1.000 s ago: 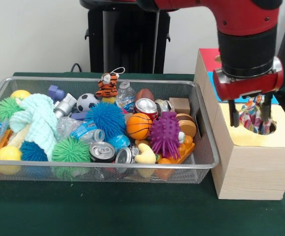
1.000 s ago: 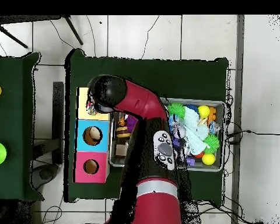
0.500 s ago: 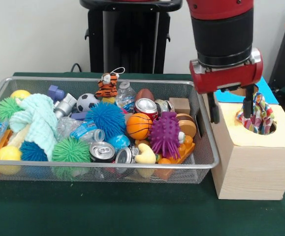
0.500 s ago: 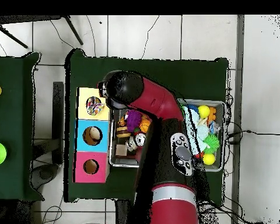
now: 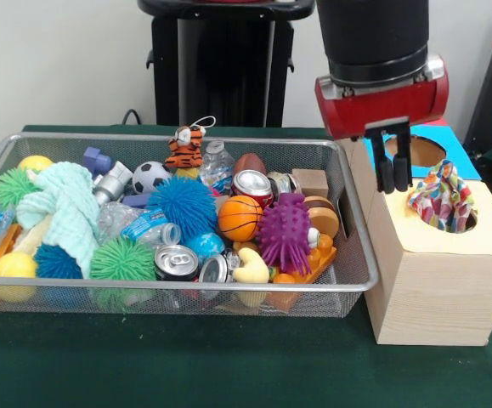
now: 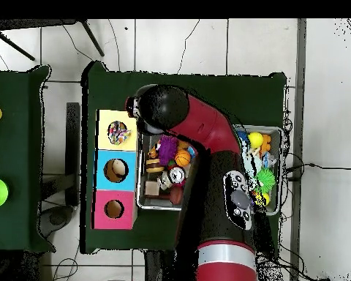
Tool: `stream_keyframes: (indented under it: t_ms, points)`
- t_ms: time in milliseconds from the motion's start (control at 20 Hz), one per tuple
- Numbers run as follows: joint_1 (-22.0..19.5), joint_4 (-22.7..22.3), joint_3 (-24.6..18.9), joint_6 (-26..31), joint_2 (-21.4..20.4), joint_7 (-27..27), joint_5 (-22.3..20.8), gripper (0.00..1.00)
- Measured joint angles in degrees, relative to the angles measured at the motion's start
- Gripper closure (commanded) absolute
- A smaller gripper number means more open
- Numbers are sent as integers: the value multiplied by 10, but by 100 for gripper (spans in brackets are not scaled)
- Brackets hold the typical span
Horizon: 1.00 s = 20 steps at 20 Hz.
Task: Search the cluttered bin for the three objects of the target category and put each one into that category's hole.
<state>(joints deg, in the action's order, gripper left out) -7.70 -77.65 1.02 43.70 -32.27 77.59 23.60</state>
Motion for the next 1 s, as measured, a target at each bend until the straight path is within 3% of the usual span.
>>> stream_keyframes:
  t_ms: [550, 1000]
  points:
    - [0, -63, -28, 3, -26, 0, 16, 100]
    - [0, -81, -51, 32, -20, 0, 21, 100]
